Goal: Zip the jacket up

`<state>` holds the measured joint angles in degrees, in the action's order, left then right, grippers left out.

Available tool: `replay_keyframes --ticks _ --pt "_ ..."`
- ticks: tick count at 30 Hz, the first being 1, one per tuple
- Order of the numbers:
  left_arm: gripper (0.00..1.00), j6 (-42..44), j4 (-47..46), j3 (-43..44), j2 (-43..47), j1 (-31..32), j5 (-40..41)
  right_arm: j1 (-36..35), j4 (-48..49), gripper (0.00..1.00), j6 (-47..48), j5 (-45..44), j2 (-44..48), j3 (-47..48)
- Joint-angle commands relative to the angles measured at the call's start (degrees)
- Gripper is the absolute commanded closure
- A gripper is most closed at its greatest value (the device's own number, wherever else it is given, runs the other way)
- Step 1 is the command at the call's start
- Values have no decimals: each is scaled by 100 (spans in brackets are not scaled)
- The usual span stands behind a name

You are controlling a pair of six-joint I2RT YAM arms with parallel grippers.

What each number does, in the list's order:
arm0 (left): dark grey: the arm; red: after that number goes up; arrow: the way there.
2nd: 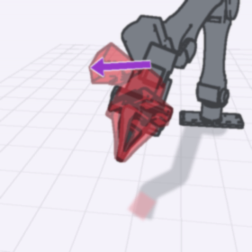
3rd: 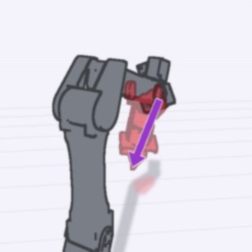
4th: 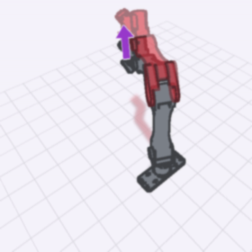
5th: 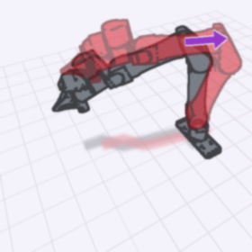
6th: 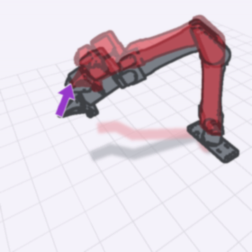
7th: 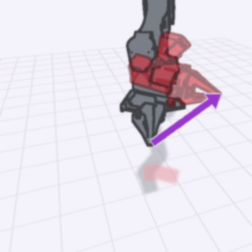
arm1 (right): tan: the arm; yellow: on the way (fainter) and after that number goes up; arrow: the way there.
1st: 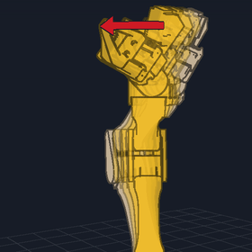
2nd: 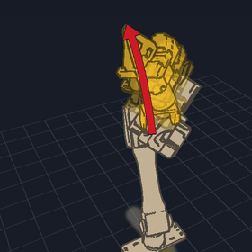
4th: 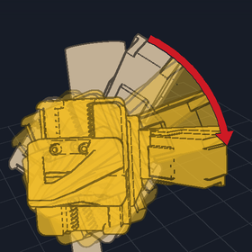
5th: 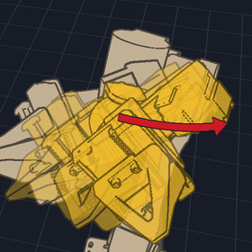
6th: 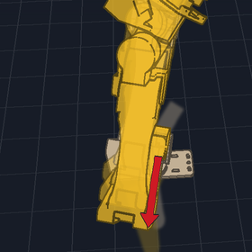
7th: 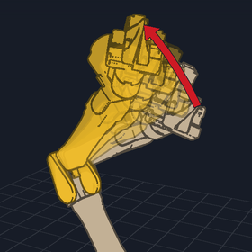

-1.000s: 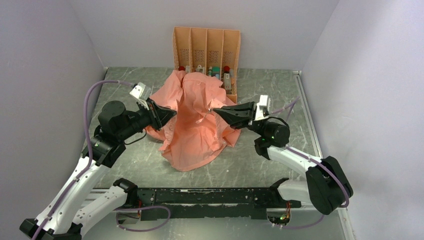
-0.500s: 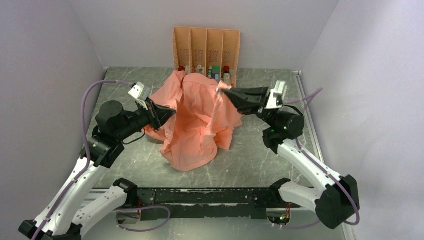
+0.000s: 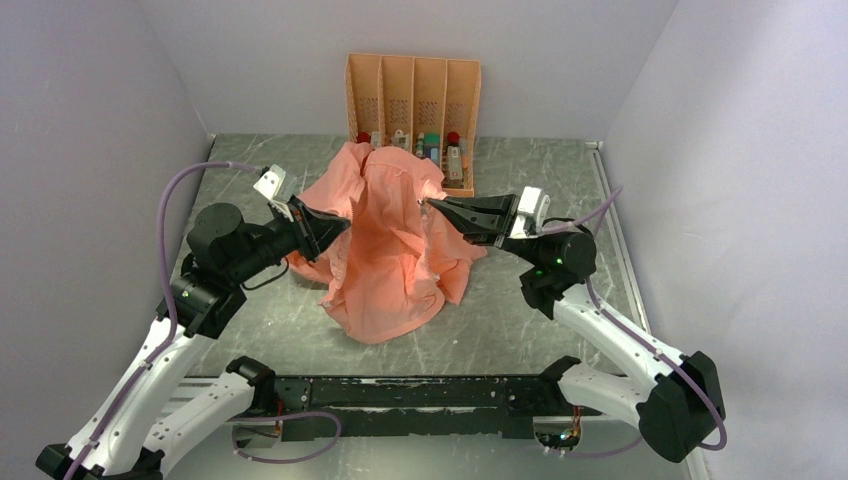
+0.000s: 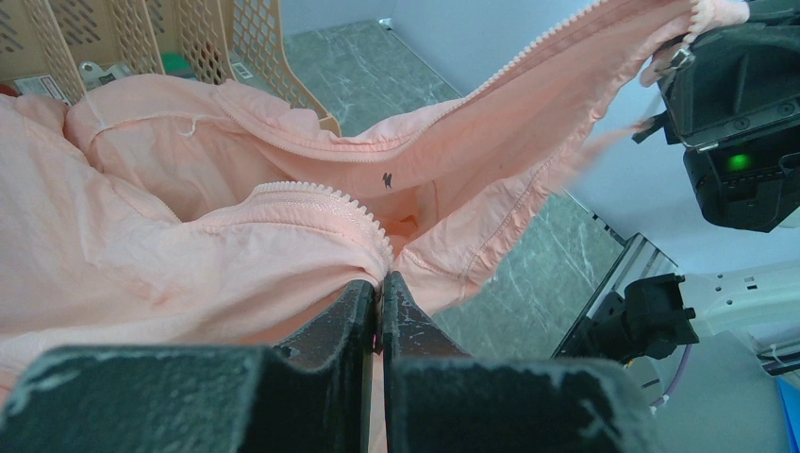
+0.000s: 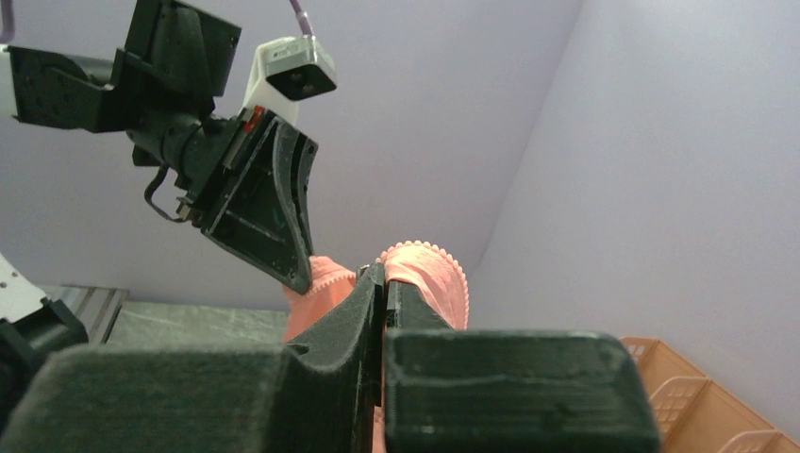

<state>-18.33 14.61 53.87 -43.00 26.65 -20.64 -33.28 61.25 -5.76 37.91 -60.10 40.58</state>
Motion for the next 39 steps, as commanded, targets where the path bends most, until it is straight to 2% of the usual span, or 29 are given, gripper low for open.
replay_keyframes --ticks 1,8,12,17,21,30,39 --pt "92 63 -123 93 51 -44 17 -49 161 100 9 146 -58 107" --pt "92 -129 -372 42 -65 -43 -250 -51 -85 100 -533 204 -170 88" --pt "92 -295 -609 -93 -72 -43 -471 -51 -310 100 -1394 198 -309 104" --pt "92 -465 -938 -335 6 -40 -663 -101 -496 100 -2438 -283 -334 -173" --pt "92 -595 -1372 -608 90 -40 -941 -259 -978 100 -2747 -555 -312 -352" --pt "92 -1502 -3610 -1705 420 -38 -1322 -597 -352 100 -3523 -1056 -279 -970" --pt "92 -2155 -5404 -2341 388 -38 -1125 -975 437 100 -4033 -1435 -669 -971"
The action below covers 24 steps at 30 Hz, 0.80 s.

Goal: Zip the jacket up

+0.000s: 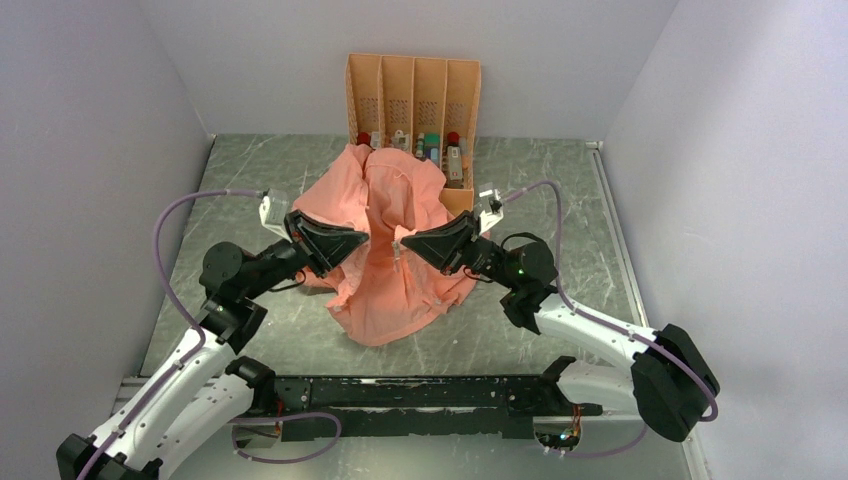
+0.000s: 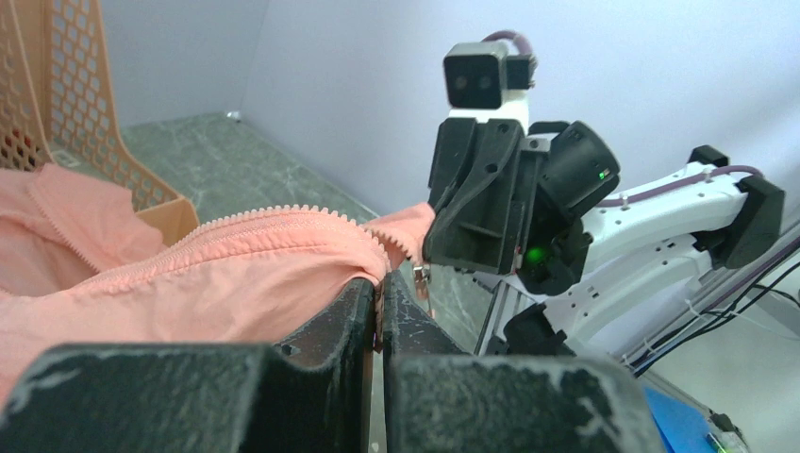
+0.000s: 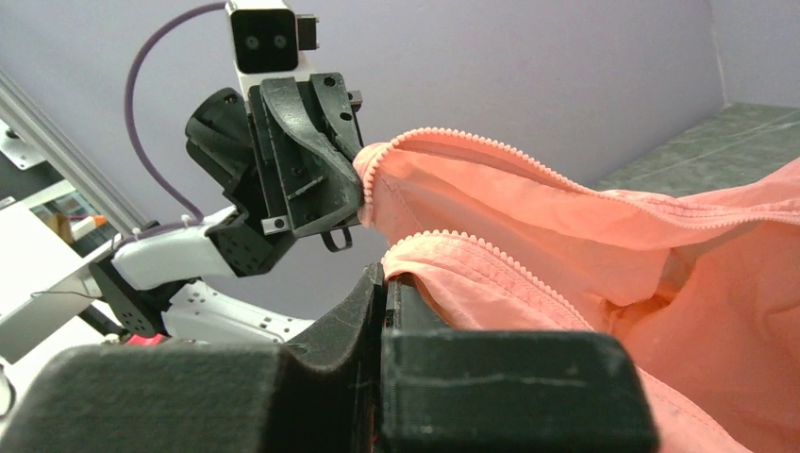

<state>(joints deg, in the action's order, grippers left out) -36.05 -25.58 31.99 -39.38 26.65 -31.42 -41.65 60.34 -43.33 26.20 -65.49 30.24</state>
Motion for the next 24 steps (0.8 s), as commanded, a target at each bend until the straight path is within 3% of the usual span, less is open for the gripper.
replay_keyframes --ticks 1,12,24 --pt "92 -418 -1519 -198 19 -38 -25 -164 576 100 -278 -297 -152 88" --pt "92 -725 -2572 -477 -133 -38 200 -355 942 100 -279 -449 -348 416" --pt "92 -1064 -2843 -598 -266 -38 315 -552 1295 100 -405 -466 -744 677"
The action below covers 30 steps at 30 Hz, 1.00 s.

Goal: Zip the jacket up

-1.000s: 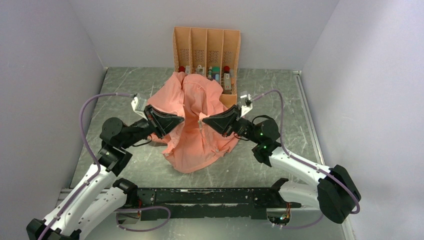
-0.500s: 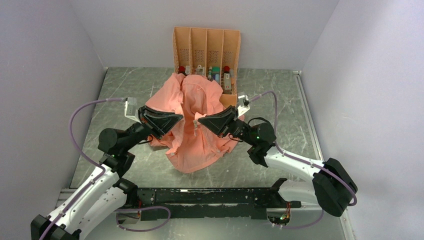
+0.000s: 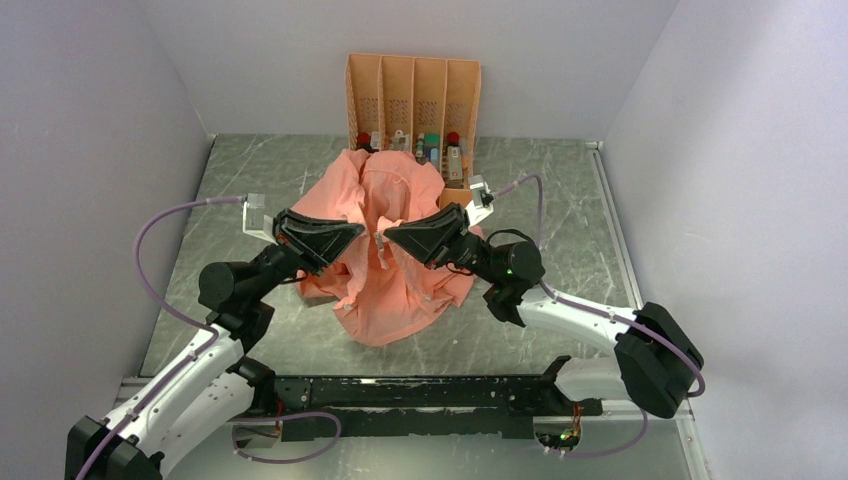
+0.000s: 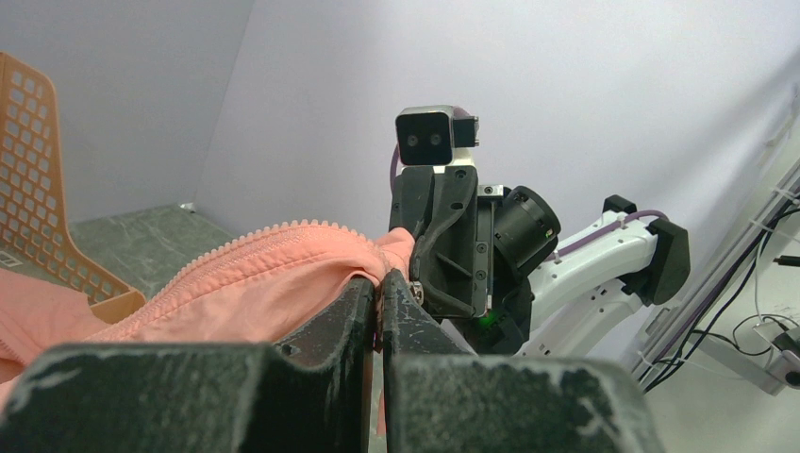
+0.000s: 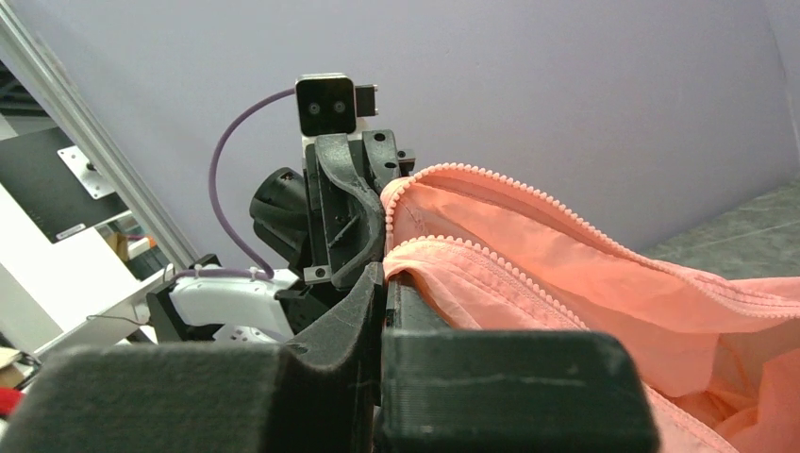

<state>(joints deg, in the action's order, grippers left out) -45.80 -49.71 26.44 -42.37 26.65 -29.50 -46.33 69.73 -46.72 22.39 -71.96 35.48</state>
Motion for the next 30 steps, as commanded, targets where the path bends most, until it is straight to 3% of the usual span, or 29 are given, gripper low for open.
replay_keyframes --ticks 1,30 --pt "92 -95 -446 -49 27 -38 120 -97 383 100 -85 -90 -129 164" --pt "92 -284 -730 -63 -105 -38 -118 -278 550 100 -21 -311 -396 233"
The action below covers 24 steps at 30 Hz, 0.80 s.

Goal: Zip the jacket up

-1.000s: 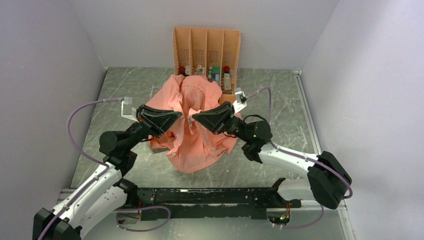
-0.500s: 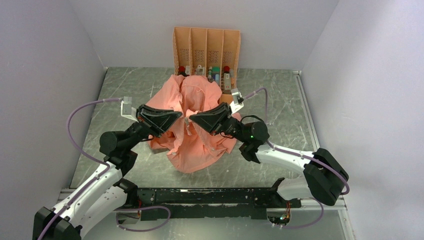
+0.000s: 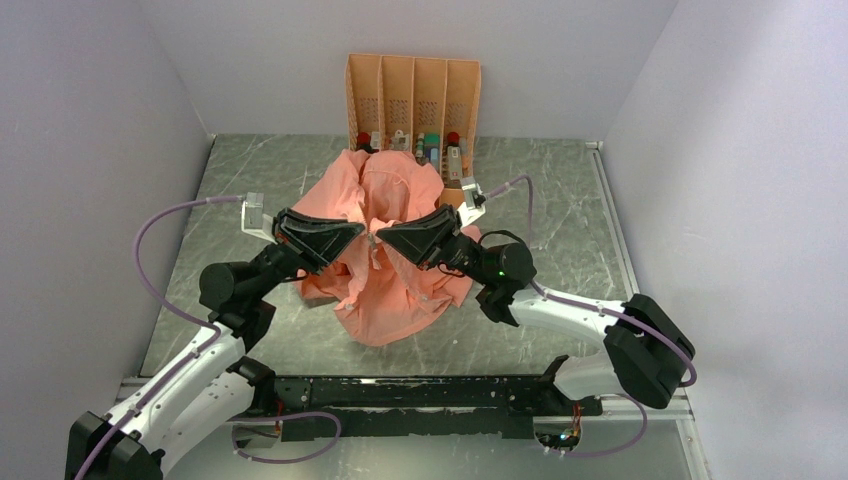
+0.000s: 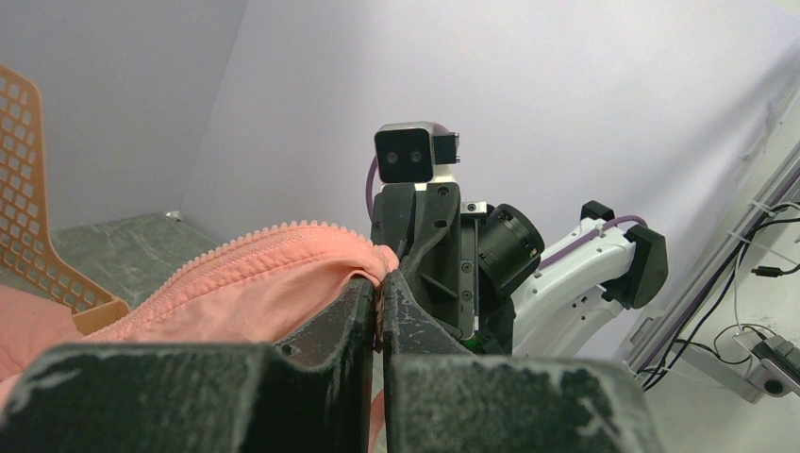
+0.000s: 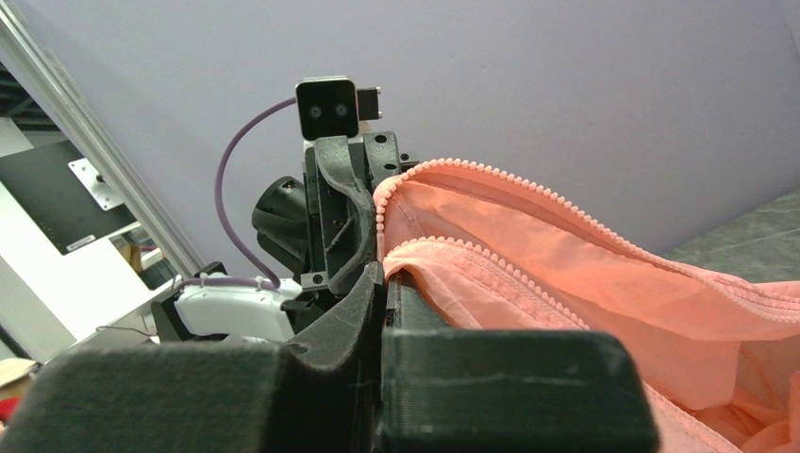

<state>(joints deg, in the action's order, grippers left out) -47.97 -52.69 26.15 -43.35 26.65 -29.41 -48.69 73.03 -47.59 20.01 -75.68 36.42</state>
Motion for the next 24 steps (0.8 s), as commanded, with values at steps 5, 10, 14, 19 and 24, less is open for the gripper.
replay_keyframes --ticks 5,10,14,19,24 --pt "92 -64 -419 -23 6 -38 -153 -55 281 100 56 -107 -30 122" --pt "92 -57 -344 -12 28 -38 -161 -65 252 100 100 -154 5 112" --pt "92 -25 -235 13 37 -38 -169 -79 210 100 146 -191 31 126" --pt "92 37 -134 13 103 -43 -118 -88 158 100 226 -124 60 113" --pt "92 112 -27 45 185 -38 -47 -80 153 100 251 -54 71 102"
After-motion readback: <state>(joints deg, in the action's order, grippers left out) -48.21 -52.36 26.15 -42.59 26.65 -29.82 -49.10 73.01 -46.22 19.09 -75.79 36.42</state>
